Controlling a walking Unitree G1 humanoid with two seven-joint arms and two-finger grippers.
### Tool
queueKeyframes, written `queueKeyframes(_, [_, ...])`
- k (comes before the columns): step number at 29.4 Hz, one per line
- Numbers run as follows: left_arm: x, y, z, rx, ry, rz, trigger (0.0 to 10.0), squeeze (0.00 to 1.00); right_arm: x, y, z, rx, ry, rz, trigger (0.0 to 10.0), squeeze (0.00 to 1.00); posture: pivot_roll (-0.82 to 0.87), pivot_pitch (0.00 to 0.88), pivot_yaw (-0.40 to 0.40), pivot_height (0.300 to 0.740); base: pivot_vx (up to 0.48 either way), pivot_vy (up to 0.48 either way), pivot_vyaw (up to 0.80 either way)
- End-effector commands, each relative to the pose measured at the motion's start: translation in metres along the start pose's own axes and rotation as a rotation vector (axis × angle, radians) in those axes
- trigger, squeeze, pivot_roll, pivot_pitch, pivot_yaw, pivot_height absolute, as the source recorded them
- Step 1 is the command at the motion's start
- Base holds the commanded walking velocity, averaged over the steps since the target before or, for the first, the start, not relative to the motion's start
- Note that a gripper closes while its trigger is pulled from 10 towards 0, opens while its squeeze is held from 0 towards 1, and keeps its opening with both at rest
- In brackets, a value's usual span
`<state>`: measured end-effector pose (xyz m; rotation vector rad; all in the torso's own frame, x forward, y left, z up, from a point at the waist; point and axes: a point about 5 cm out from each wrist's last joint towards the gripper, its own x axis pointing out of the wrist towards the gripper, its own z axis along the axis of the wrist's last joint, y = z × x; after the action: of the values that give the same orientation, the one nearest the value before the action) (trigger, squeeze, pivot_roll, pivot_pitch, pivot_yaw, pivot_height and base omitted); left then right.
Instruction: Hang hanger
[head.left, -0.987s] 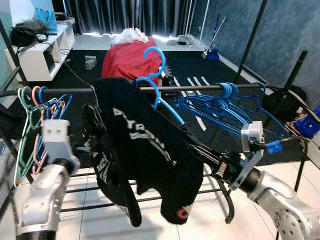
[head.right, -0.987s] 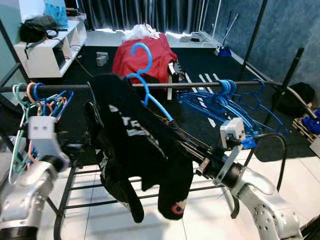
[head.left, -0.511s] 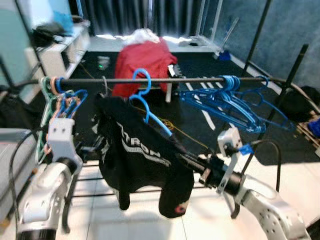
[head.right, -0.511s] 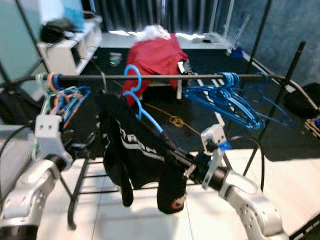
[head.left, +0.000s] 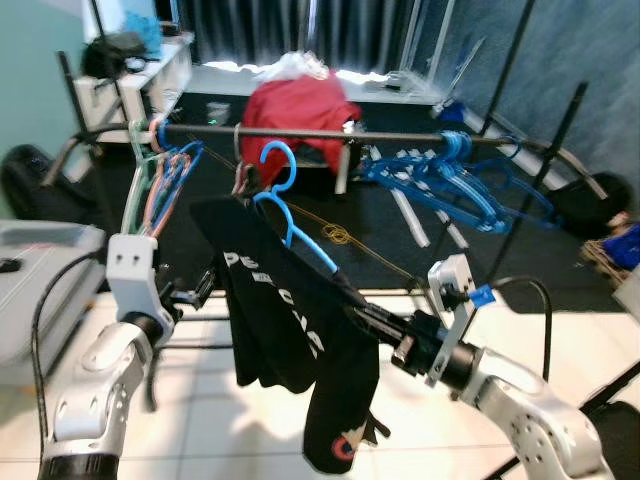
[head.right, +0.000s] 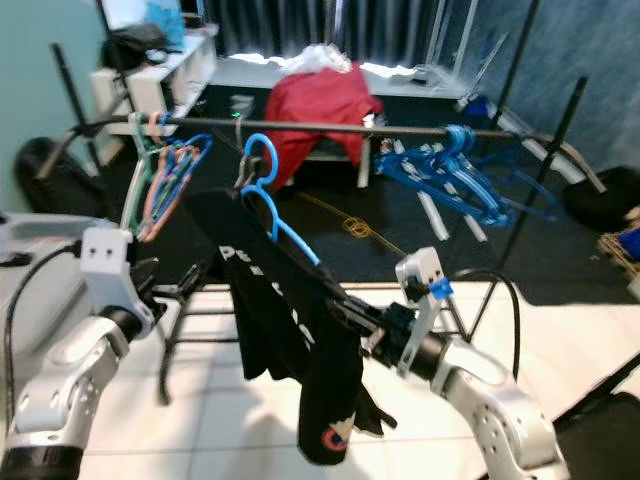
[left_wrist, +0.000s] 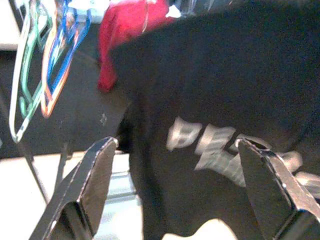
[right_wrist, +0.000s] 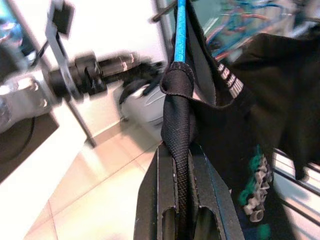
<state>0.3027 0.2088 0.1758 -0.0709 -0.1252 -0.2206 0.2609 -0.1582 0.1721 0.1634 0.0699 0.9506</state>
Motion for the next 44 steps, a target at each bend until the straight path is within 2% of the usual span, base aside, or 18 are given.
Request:
queueKeyframes(1, [-0.003, 0.005, 0.012, 0.001, -0.06, -0.041, 10.0, 0.0, 0.0, 0.006, 0.014, -0.015, -0.058, 0.067, 10.0, 0.0, -0.04, 0.0, -0.063, 0.74, 0.0, 0.0, 0.79])
queueKeyframes(2, [-0.003, 0.005, 0.012, 0.001, -0.06, -0.041, 10.0, 0.0, 0.0, 0.006, 0.014, -0.015, -0.058, 0.067, 10.0, 0.0, -0.04, 0.0, -0.063, 0.74, 0.0, 0.0, 0.79])
queueKeyframes(3, [-0.005, 0.008, 0.022, 0.002, -0.102, -0.086, 10.0, 0.0, -0.004, 0.006, 0.018, -0.015, -0.061, 0.086, 10.0, 0.0, -0.04, 0.0, -0.063, 0.74, 0.0, 0.0, 0.79])
queueKeyframes(5, [-0.005, 0.008, 0.022, 0.002, -0.102, -0.086, 10.0, 0.0, -0.004, 0.006, 0.018, -0.015, -0.061, 0.086, 10.0, 0.0, -0.04, 0.0, -0.063, 0.74, 0.0, 0.0, 0.79])
queueKeyframes(7, [-0.017, 0.02, 0.053, 0.032, -0.209, -0.273, 10.0, 0.0, -0.015, 0.006, 0.028, -0.034, -0.042, 0.15, 10.0, 0.0, -0.04, 0.0, -0.06, 0.74, 0.0, 0.0, 0.79])
queueKeyframes(9, [-0.025, 0.024, 0.069, 0.045, -0.256, -0.394, 10.0, 0.0, -0.021, 0.007, 0.035, -0.04, -0.036, 0.192, 10.0, 0.0, -0.04, 0.0, -0.06, 0.74, 0.0, 0.0, 0.79])
queueKeyframes(13, [-0.03, 0.027, 0.077, 0.065, -0.253, -0.466, 10.0, 0.0, -0.027, 0.009, 0.041, -0.029, -0.039, 0.248, 10.0, 0.0, -0.04, 0.0, -0.058, 0.74, 0.0, 0.0, 0.79])
queueKeyframes(15, [-0.035, 0.031, 0.093, 0.106, -0.266, -0.543, 10.0, 0.0, -0.038, 0.01, 0.045, -0.037, 0.002, 0.305, 10.0, 0.0, -0.04, 0.0, -0.059, 0.74, 0.0, 0.0, 0.79])
queueKeyframes(16, [-0.035, 0.031, 0.093, 0.106, -0.266, -0.543, 10.0, 0.0, -0.038, 0.01, 0.045, -0.037, 0.002, 0.305, 10.0, 0.0, -0.04, 0.0, -0.059, 0.74, 0.0, 0.0, 0.79])
queueKeyframes(18, [-0.036, 0.032, 0.107, 0.133, -0.306, -0.563, 10.0, 0.0, -0.044, 0.004, 0.047, -0.05, 0.033, 0.305, 10.0, 0.0, -0.03, 0.0, -0.061, 0.74, 0.0, 0.0, 0.78])
queueKeyframes(20, [-0.04, 0.027, 0.114, 0.124, -0.327, -0.625, 10.0, 0.0, -0.048, 0.0, 0.055, -0.07, 0.023, 0.3, 10.0, 0.0, -0.03, 0.0, -0.061, 0.74, 0.0, 0.0, 0.51])
queueKeyframes(25, [-0.048, 0.021, 0.114, 0.102, -0.299, -0.742, 10.0, 0.0, -0.054, 0.0, 0.072, -0.092, -0.004, 0.325, 10.0, 0.0, -0.03, 0.0, -0.058, 0.74, 0.0, 0.0, 0.0])
queueKeyframes(28, [-0.05, 0.021, 0.114, 0.095, -0.294, -0.766, 10.0, 0.0, -0.057, 0.0, 0.076, -0.098, -0.006, 0.33, 10.0, 0.0, -0.03, 0.0, -0.056, 0.74, 0.0, 0.0, 0.0])
queueKeyframes(31, [-0.053, 0.021, 0.112, 0.076, -0.281, -0.811, 10.0, 0.0, -0.065, -0.003, 0.091, -0.127, -0.044, 0.335, 10.0, 0.0, -0.03, 0.0, -0.053, 0.74, 0.0, 0.0, 0.0])
queueKeyframes(34, [-0.052, 0.022, 0.113, 0.07, -0.284, -0.813, 10.0, 0.0, -0.067, -0.003, 0.098, -0.133, -0.07, 0.334, 10.0, 0.0, -0.03, 0.0, -0.05, 0.74, 0.0, 0.0, 0.0])
queueKeyframes(37, [-0.053, 0.022, 0.117, 0.04, -0.316, -0.825, 10.0, 0.0, -0.081, -0.005, 0.117, -0.158, -0.161, 0.334, 10.0, 0.0, -0.03, 0.0, -0.046, 0.74, 0.0, 0.0, 0.0])
queueKeyframes(40, [-0.052, 0.024, 0.119, 0.034, -0.323, -0.822, 10.0, 0.0, -0.088, -0.004, 0.125, -0.166, -0.211, 0.336, 10.0, 0.0, -0.03, 0.0, -0.042, 0.74, 0.0, 0.0, 0.0])
queueKeyframes(44, [-0.051, 0.027, 0.118, 0.019, -0.325, -0.814, 10.0, 0.0, -0.09, 0.0, 0.134, -0.172, -0.266, 0.352, 10.0, 0.0, -0.04, 0.0, -0.039, 0.74, 0.0, 0.0, 0.0])
